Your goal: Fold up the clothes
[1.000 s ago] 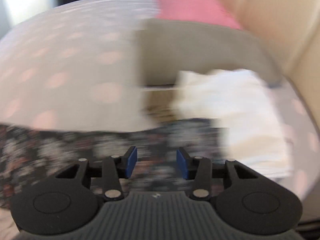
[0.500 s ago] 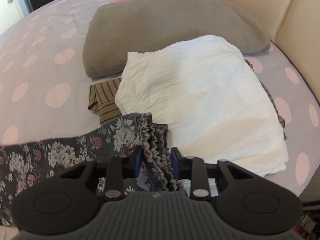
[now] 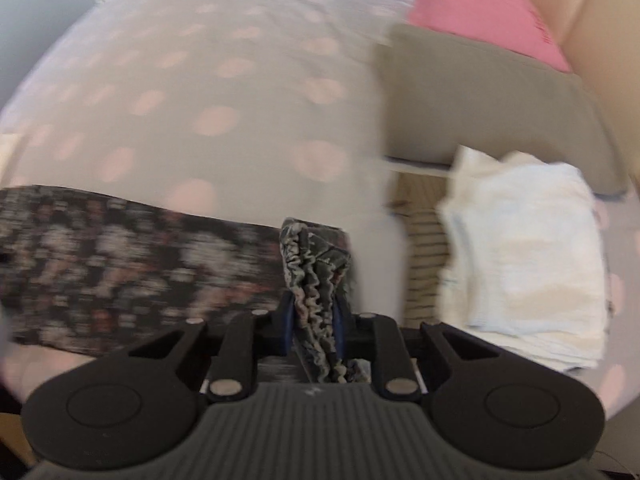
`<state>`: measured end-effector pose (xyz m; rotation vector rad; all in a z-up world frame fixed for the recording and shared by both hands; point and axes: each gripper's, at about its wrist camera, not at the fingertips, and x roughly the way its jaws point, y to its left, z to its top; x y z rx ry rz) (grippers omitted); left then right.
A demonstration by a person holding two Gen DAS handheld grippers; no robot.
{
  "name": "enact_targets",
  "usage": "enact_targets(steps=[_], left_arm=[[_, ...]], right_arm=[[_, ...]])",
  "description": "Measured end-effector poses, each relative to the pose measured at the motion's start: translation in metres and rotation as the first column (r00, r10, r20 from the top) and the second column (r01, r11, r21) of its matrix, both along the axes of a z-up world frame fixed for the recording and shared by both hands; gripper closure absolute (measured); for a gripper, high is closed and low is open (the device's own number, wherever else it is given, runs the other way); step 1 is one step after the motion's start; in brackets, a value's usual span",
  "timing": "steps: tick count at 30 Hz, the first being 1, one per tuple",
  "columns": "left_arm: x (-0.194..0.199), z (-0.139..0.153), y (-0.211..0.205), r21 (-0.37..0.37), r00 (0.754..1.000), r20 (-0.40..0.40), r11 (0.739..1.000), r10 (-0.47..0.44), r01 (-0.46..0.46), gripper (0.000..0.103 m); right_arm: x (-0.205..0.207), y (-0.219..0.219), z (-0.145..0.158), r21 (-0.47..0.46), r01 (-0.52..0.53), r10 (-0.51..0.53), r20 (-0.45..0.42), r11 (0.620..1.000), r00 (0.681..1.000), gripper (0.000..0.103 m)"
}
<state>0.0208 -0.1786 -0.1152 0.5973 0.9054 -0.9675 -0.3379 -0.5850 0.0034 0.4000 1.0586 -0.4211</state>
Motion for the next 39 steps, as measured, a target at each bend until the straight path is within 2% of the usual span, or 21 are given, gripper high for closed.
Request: enact_targets(steps=[4,7,13,15,17,21,26,29,34,39], left_arm=[[0.009,0.012,0.011,-0.038,0.998,-0.064,0.999,0.023,-0.025,0.064],[0.019,0.022,0.018,-0.036,0.995,-0.086,0.998,0.043,-0.046,0.064],[0.037,0.04,0.035,-0.005,0.998,-0.048,0.999,0.038,-0.039,0.064],[0.044,0.045,0.043,0.016,0.998,-0.006,0.998,0.055,-0.055,0.069],[0.052,0.048,0.051,0.027,0.997,0.022,0.996,0.079,-0.08,0.07],[0.074,0.054,0.067,0.01,0.992,0.009,0.992,0.123,-0.123,0.07],[0.102,0.057,0.084,0.007,0.982,0.022,0.983,0.185,-0.186,0.07],[0.116,0.053,0.091,0.009,0.975,0.013,0.975,0.223,-0.224,0.07],[0.128,0.044,0.099,0.045,0.966,0.02,0.965,0.256,-0.257,0.07],[0.137,0.035,0.107,0.092,0.959,0.037,0.954,0.282,-0.284,0.07]], right_arm=[[0.035,0.042,0.027,0.152,-0.075,0.058,0.118,0.986,0.991,0.082],[0.072,0.081,0.038,0.202,-0.148,0.113,0.174,0.968,0.978,0.082],[0.16,0.159,0.055,0.244,-0.287,0.209,0.301,0.926,0.93,0.083],[0.191,0.182,0.053,0.268,-0.326,0.231,0.331,0.907,0.915,0.083],[0.221,0.204,0.049,0.293,-0.36,0.249,0.356,0.886,0.901,0.083],[0.274,0.247,0.039,0.34,-0.414,0.274,0.39,0.845,0.879,0.083],[0.334,0.3,0.014,0.397,-0.465,0.314,0.388,0.791,0.866,0.083],[0.366,0.327,-0.013,0.436,-0.474,0.327,0.371,0.765,0.869,0.083],[0.416,0.354,-0.061,0.45,-0.434,0.31,0.324,0.78,0.894,0.083],[0.446,0.372,-0.114,0.476,-0.378,0.293,0.244,0.794,0.924,0.083]])
